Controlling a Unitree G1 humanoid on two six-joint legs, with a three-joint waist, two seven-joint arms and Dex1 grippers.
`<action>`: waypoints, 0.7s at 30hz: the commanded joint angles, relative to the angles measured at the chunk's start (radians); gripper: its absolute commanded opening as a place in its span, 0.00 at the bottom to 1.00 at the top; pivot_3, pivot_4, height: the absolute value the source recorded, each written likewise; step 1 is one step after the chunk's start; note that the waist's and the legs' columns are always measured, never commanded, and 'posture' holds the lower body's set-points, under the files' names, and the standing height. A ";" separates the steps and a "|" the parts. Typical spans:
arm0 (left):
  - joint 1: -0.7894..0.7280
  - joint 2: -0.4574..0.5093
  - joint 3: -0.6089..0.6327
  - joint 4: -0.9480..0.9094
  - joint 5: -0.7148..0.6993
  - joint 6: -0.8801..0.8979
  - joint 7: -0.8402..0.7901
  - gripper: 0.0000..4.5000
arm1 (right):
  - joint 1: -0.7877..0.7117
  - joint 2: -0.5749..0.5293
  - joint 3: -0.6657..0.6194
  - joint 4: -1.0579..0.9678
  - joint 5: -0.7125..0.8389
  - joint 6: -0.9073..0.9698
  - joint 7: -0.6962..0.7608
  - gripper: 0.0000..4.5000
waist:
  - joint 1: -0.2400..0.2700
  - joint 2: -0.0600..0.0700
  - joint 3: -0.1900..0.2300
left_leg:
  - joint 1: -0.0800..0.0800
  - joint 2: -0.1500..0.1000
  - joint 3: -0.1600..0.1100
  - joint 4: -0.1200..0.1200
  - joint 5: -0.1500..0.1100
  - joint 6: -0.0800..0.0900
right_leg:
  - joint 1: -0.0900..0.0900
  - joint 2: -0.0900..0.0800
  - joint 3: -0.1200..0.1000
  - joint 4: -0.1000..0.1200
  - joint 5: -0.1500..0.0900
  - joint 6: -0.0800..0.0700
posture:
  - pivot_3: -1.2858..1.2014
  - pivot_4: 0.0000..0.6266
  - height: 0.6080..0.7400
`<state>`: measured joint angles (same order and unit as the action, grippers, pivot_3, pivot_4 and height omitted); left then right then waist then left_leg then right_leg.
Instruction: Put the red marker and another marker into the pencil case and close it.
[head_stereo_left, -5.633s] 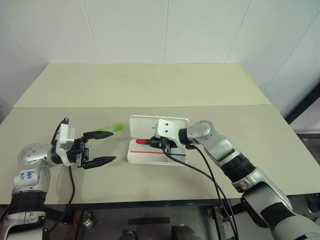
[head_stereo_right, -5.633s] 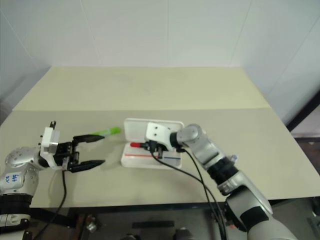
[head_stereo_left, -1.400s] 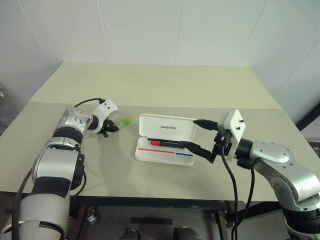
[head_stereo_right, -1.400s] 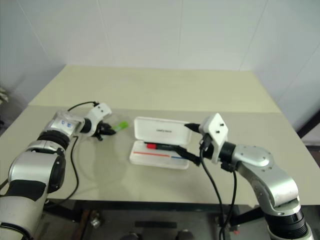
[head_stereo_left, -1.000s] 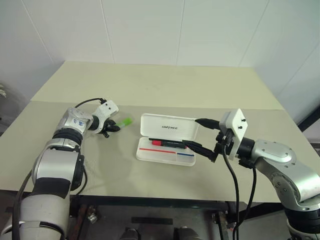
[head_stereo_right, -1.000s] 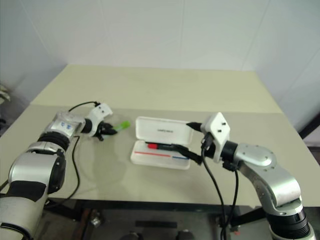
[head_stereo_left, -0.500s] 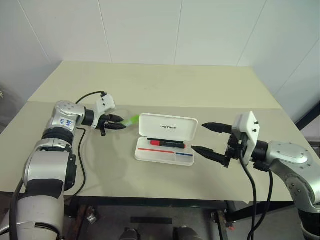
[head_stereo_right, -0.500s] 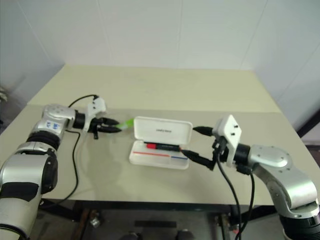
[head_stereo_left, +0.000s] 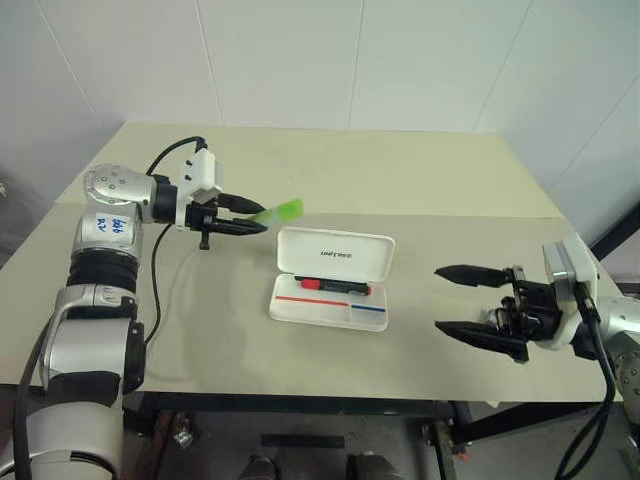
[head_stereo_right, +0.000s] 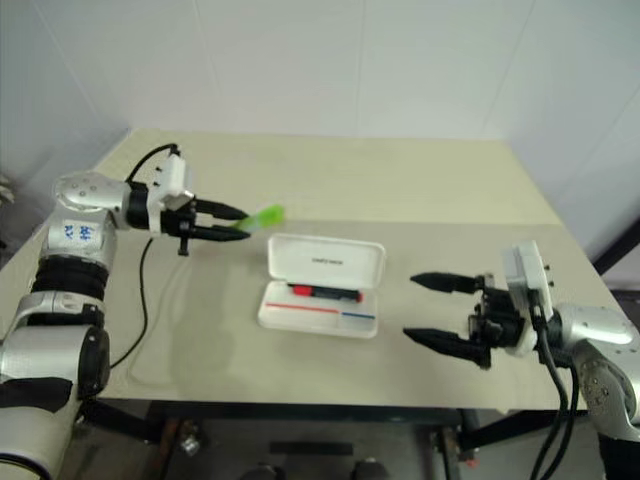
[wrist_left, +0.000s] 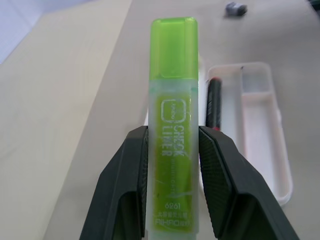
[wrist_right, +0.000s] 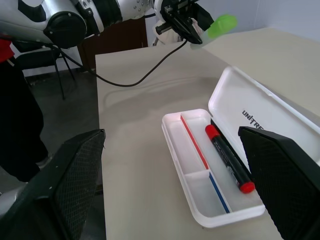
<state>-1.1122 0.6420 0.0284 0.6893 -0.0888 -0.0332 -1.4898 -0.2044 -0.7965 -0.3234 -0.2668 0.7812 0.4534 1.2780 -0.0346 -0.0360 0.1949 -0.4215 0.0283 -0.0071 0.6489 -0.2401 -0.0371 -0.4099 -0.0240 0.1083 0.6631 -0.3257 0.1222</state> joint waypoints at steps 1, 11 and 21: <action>0.034 0.005 -0.007 -0.188 -0.066 0.087 0.003 0.26 | -0.009 0.005 -0.007 -0.012 -0.014 -0.046 -0.013 1.00 | 0.000 0.000 0.000 | 0.000 0.000 0.000 0.000 0.000 0.000 | 0.000 0.001 0.000 0.000 0.000 0.000 | 0.52 0.24 1.00; 0.181 -0.031 -0.136 -0.482 -0.120 0.391 0.050 0.26 | 0.020 0.037 0.009 -0.065 -0.011 -0.064 -0.073 1.00 | 0.004 0.000 0.000 | 0.001 0.000 0.000 0.001 0.000 0.000 | 0.000 0.002 0.001 0.000 0.000 0.000 | 0.52 0.24 1.00; 0.212 -0.082 -0.298 -0.436 0.002 0.373 0.152 0.26 | 0.055 0.047 0.003 -0.104 -0.006 -0.067 -0.112 1.00 | 0.006 0.000 0.000 | 0.001 0.000 0.000 0.001 0.000 0.000 | 0.001 0.003 0.002 0.000 0.001 0.000 | 0.52 0.24 1.00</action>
<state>-0.8915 0.5650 -0.2607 0.2559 -0.0917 0.3385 -1.3526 -0.1513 -0.7533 -0.3086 -0.3338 0.7660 0.4036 1.1728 -0.0286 -0.0359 0.1949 -0.4209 0.0279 -0.0070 0.6500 -0.2400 -0.0372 -0.4092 -0.0210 0.1105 0.6624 -0.3251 0.1222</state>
